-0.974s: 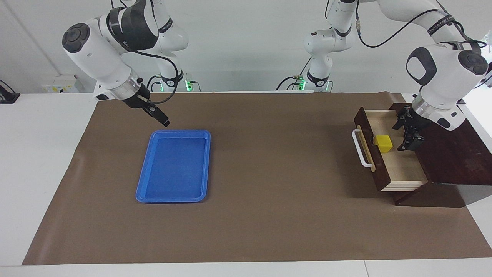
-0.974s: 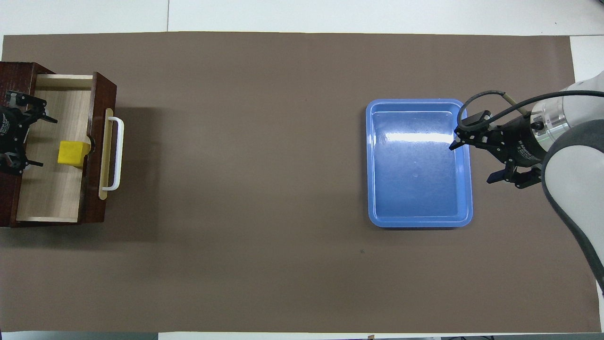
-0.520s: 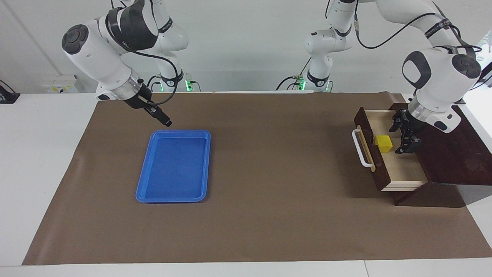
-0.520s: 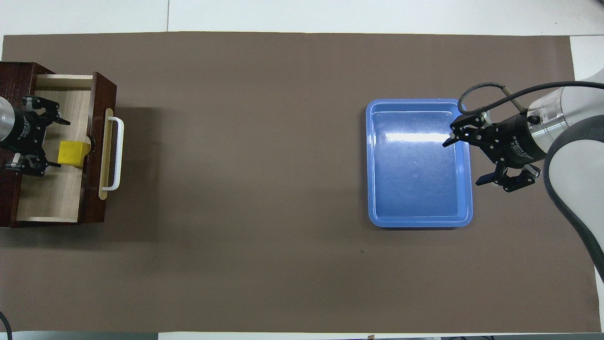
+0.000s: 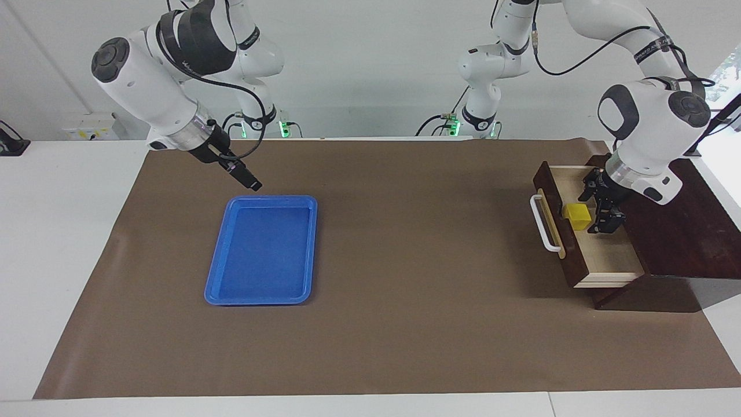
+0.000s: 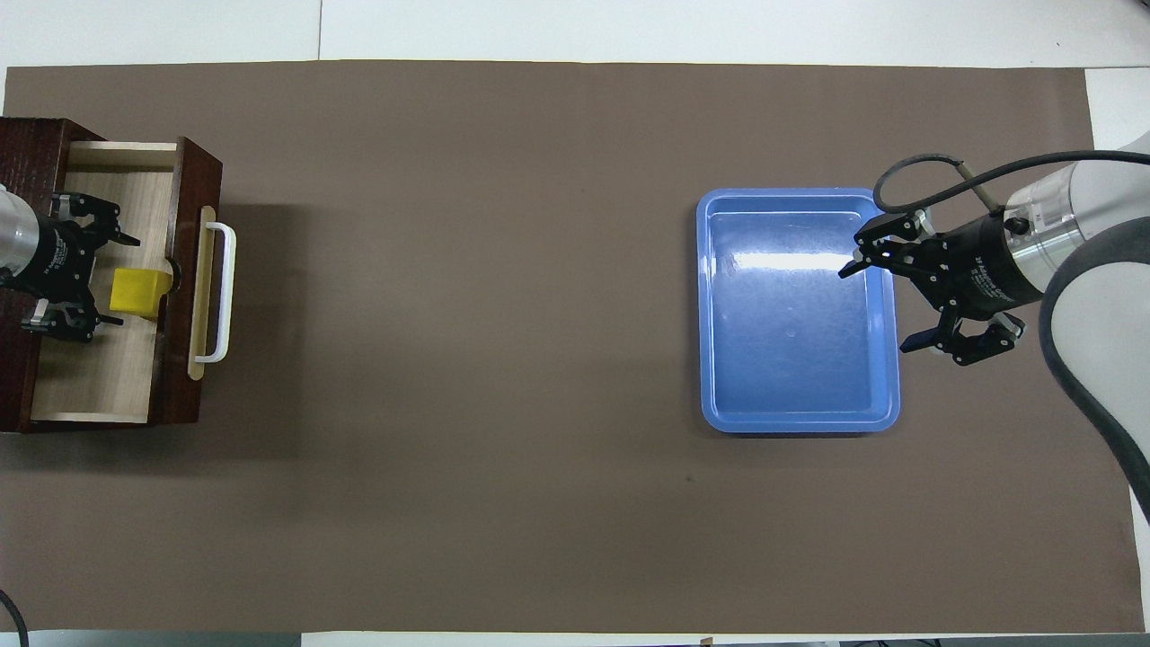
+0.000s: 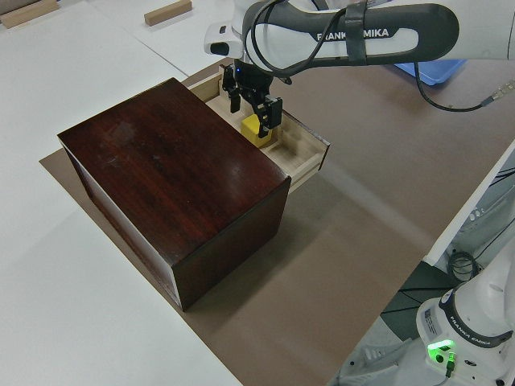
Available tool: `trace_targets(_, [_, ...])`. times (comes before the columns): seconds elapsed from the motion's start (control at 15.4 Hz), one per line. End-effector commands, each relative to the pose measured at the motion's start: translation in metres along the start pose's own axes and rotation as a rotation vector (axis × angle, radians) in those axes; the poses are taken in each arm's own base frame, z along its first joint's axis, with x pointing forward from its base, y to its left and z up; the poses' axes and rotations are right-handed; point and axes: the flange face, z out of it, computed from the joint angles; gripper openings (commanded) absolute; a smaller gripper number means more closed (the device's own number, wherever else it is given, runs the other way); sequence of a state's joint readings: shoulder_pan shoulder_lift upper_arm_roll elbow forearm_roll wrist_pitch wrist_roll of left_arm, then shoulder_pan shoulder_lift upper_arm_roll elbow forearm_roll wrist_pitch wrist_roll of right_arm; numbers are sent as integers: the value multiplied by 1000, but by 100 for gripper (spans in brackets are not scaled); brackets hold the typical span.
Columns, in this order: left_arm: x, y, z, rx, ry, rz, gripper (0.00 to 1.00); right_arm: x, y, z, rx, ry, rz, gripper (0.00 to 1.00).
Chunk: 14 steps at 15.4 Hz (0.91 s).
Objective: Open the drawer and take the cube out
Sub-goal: 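Lower the left gripper into the drawer while the right gripper approaches, then grasp the yellow cube with the left gripper and lift it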
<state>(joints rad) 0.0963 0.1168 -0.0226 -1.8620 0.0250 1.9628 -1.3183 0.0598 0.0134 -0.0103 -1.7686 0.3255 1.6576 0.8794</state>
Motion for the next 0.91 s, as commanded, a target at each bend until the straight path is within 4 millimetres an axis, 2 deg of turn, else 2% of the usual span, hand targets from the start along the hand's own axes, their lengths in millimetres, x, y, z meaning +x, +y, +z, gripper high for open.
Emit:
trace_targets(0.0, [-2,-9,-1,-15,-9,-19,100,1,-1,1,50,-18,27,100])
trace_targets(0.32, [-2,-11,0,-15,-9,-19,99,1,-2,6,70,-30,36,100])
trace_targets(0.52, [-4,-14,3,-18,-8,-17,95,0,-3,6,85,-43,44,100])
trace_targets(0.84, [-4,-15,4,-24,-6,-17,86,-2,-10,19,102,-58,115,100])
